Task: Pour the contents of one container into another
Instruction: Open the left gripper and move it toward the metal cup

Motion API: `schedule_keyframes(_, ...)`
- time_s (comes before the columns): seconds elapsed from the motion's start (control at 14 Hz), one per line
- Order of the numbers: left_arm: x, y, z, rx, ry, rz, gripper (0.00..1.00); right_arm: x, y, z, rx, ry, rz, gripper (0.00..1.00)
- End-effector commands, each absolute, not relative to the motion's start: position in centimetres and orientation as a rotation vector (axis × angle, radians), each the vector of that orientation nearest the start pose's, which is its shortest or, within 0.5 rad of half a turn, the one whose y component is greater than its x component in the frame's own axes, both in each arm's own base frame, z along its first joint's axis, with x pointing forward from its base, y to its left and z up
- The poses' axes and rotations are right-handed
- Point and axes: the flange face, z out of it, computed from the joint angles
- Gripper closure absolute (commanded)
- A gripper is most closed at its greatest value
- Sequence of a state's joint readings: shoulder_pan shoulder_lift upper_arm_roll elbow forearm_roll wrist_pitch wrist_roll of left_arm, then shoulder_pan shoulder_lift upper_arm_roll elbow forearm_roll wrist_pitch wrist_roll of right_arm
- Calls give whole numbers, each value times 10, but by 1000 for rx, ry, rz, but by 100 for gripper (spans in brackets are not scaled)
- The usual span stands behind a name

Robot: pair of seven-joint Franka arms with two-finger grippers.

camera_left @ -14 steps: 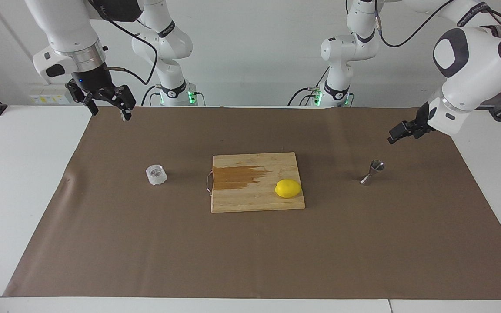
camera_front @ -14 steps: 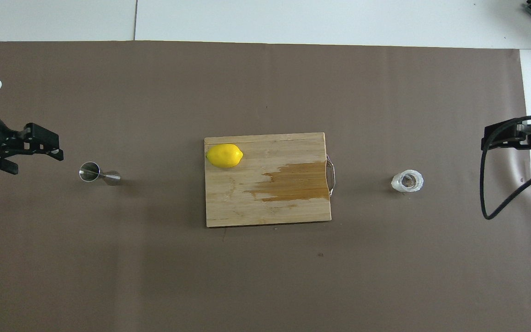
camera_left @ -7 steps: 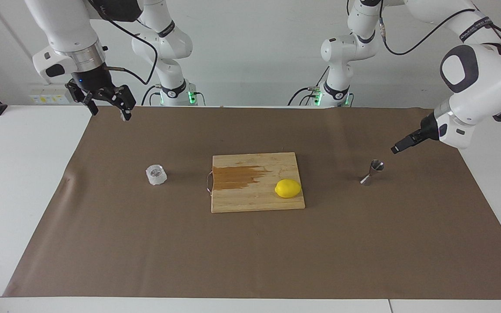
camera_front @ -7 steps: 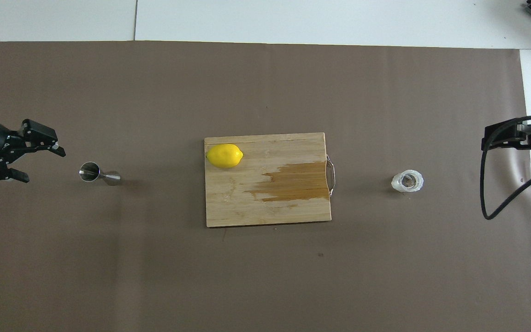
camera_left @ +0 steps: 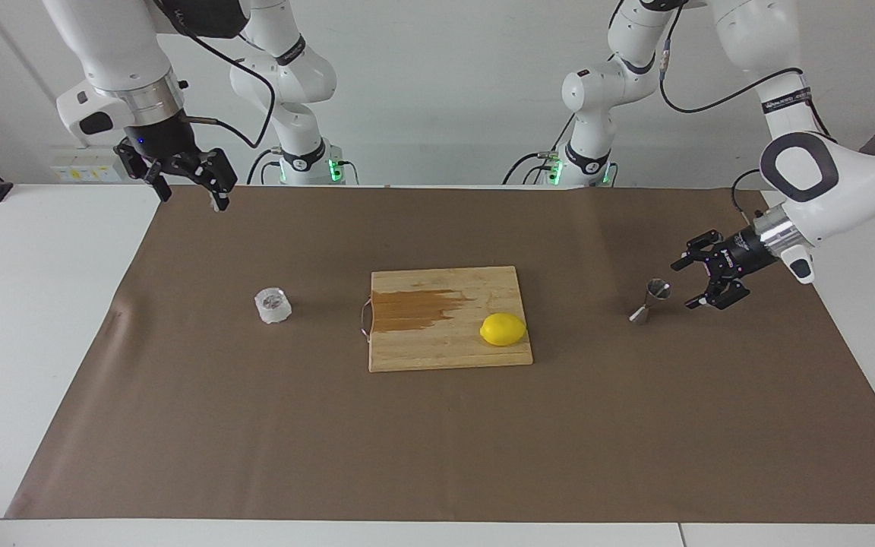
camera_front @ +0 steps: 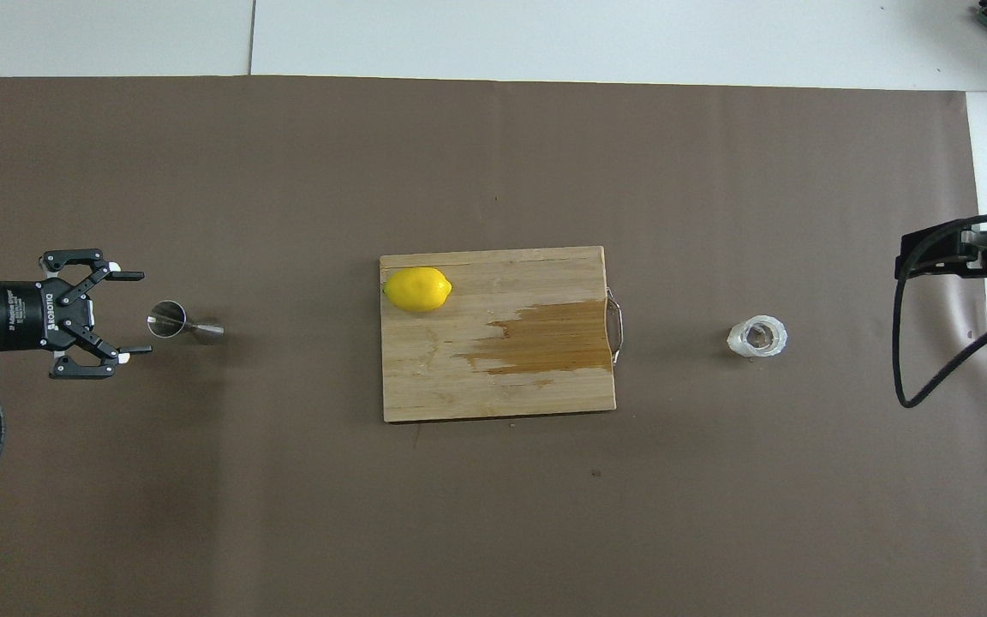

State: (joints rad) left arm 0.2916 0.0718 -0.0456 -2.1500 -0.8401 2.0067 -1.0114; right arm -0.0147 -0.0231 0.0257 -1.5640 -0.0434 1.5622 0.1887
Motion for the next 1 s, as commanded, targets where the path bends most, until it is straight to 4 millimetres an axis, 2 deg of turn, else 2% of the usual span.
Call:
schedule_keyframes(0.0, 498, 83, 360, 1452, 1964, -596, 0, 544, -1, 640, -3144, 257, -7, 0)
schedule_keyframes(0.14, 493, 81, 358, 1336, 1968, -627, 0, 544, -1, 640, -3144, 257, -6, 0)
schedule_keyframes(0.29, 481, 80, 349, 1295, 1996, -623, 0, 543, 0, 641, -3144, 254, -9, 0)
schedule_keyframes(0.36, 481, 75, 347, 1278, 1998, -622, 0, 544, -1, 640, -3144, 257, -6, 0)
schedule_keyframes(0.5, 477, 73, 340, 1277, 2023, -592, 0, 543, -1, 641, -3144, 257, -9, 0)
schedule_keyframes(0.93, 477, 68, 338, 1308, 2013, -563, 0, 543, -1, 641, -3144, 257, -9, 0)
